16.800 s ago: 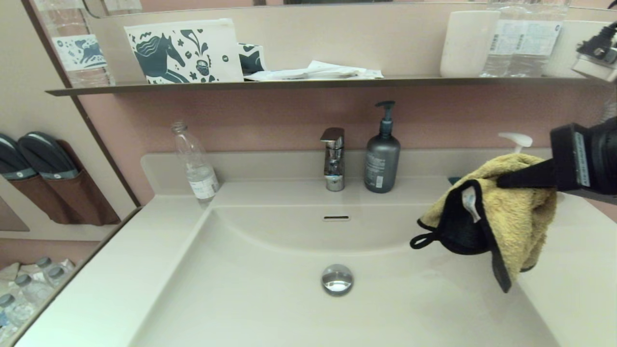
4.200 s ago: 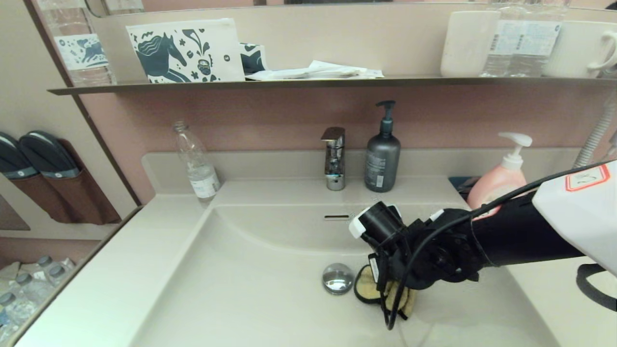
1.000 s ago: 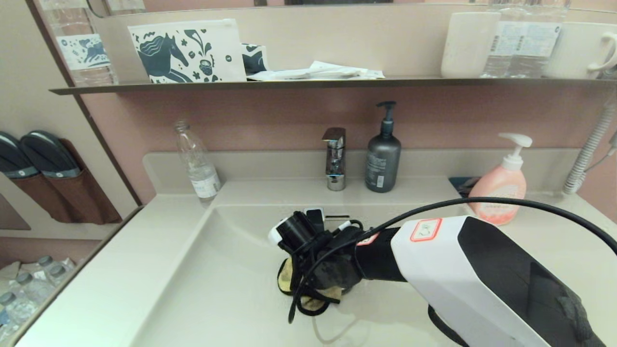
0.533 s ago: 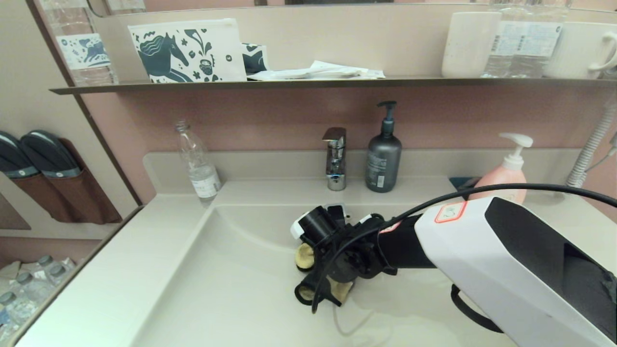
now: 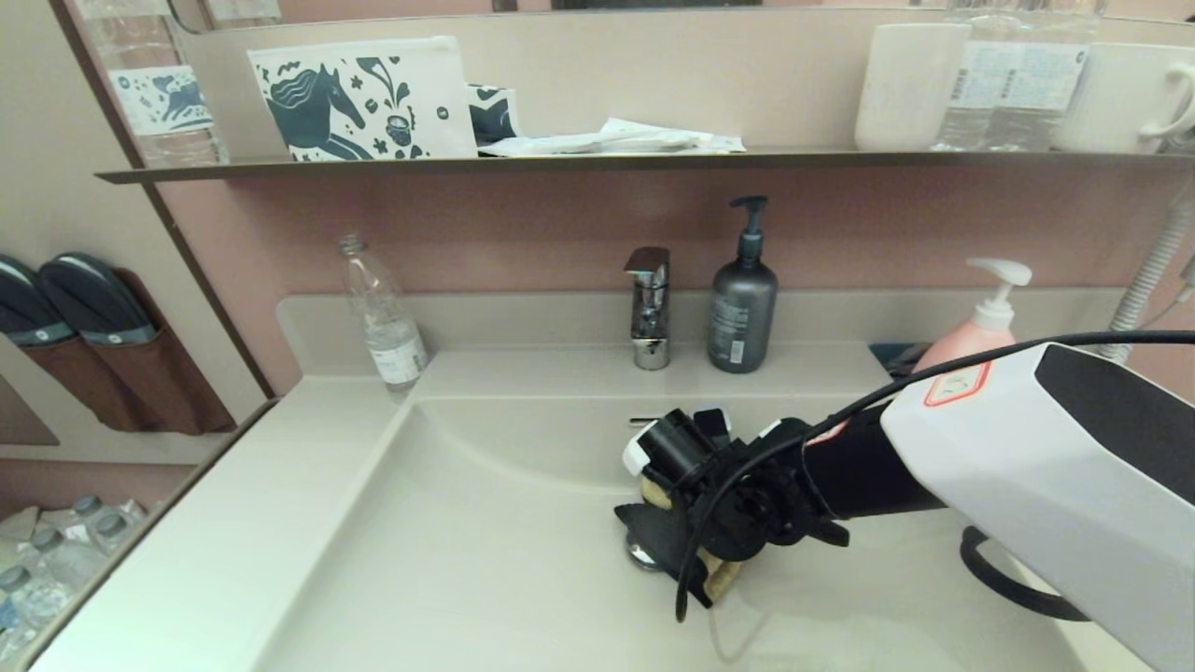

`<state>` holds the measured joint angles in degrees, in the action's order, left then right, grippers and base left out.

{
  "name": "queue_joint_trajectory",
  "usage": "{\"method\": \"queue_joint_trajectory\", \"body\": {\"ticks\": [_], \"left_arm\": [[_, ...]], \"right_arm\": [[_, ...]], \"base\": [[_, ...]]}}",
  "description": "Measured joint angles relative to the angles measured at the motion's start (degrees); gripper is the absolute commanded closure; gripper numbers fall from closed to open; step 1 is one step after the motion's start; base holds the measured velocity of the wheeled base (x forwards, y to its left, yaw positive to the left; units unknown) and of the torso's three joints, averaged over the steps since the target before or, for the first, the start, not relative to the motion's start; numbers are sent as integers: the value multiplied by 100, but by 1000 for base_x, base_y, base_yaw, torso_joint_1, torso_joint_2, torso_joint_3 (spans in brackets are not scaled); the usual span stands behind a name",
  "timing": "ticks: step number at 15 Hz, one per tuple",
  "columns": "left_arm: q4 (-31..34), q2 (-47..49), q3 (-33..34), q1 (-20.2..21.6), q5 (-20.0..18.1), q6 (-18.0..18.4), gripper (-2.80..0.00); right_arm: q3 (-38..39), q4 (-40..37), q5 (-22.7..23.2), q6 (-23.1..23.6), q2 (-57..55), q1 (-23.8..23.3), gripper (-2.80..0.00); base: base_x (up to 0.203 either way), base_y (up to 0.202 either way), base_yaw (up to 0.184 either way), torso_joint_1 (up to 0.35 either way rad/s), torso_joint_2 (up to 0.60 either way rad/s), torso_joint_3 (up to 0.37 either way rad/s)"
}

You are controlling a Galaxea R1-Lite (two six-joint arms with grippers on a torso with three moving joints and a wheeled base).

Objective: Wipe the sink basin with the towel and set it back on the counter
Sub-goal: Wipe the sink

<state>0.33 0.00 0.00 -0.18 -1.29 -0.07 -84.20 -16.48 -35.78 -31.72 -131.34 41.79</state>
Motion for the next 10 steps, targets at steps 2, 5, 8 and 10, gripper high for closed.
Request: {"method": "queue_joint_trajectory", "body": {"ticks": [2,5,8,10], "left_arm": [[2,0,0,0,-2,0,0],[2,0,0,0,-2,0,0],[0,0,0,0,-2,0,0],[2,0,0,0,-2,0,0]], "right_arm": [[320,-11,0,11,201,-108,0],[710,-218,-11,2,420,-130,0],[1129,-413,-5,-11,623,-5,0],[1436,-407,6,-116,717,213,0]], "base": [[0,0,0,0,0,0],[0,0,0,0,0,0],[0,0,0,0,0,0],[0,0,0,0,0,0]]}}
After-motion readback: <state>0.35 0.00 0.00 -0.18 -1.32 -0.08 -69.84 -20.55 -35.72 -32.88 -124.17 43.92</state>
